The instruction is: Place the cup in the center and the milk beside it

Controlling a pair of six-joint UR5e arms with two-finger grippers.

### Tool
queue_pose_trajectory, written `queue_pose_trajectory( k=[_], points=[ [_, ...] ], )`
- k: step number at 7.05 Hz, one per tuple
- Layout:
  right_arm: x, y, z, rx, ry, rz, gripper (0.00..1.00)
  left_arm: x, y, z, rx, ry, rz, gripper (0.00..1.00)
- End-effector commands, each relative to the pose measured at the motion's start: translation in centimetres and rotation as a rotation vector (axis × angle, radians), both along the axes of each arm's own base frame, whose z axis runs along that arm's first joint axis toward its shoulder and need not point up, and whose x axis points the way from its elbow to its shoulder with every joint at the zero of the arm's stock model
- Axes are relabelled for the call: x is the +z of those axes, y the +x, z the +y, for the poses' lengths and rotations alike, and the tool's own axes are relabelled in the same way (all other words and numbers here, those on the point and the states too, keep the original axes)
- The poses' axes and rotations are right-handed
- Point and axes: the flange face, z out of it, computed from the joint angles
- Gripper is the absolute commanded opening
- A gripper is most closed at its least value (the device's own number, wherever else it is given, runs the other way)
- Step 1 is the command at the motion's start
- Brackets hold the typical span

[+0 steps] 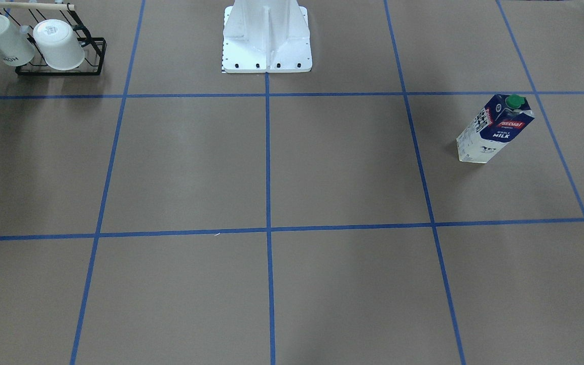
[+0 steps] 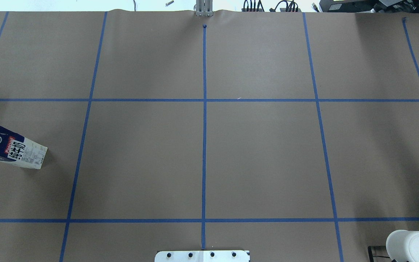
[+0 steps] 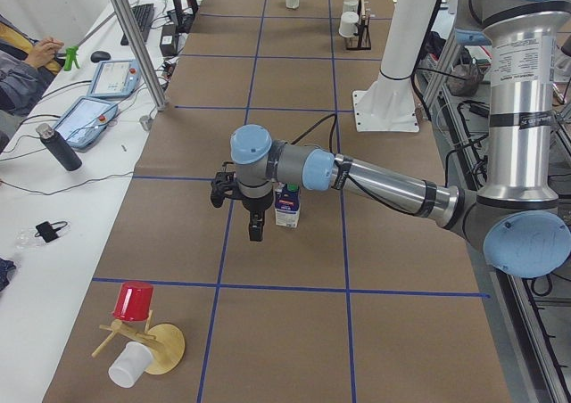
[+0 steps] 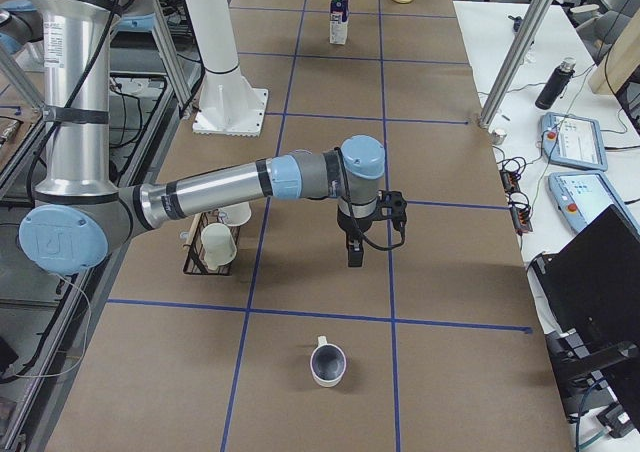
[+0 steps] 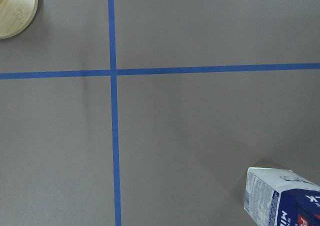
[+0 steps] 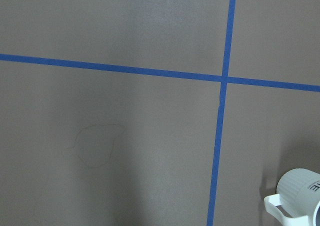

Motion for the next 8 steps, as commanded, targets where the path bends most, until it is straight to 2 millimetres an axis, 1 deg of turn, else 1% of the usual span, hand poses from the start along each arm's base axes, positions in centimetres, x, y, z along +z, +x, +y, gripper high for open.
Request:
queue_pose_trajectory(
  k=[1,5,6,7,8],
  points=[
    [-0.34,-0.15,-0.05,-0.002,0.029,-0.023,1.0,-0.33,-0.05,0.09,0.002,0.012,0.001,0.98],
    [-0.06,-0.26,0.2,0.001,0.014,-0.041,1.0,-0.07,-0.07,0.06,-0.001,0.003,-0.003,0.98],
    [-0.26,-0.28,0.12,-0.006,0.028,-0.043,1.0,0.01,-0.09,0.04,-0.002,0.003,-0.006,0.98],
    [0.2,-0.26,0.08,-0.006,0.021,-0.039,1.0,0.04,-0.06,0.11,-0.002,0.0,0.0,0.98],
    [0.04,-0.28,0.1,-0.001,0.018,-0.043,1.0,0.04,-0.06,0.11,-0.002,0.0,0.0,0.98]
  ],
)
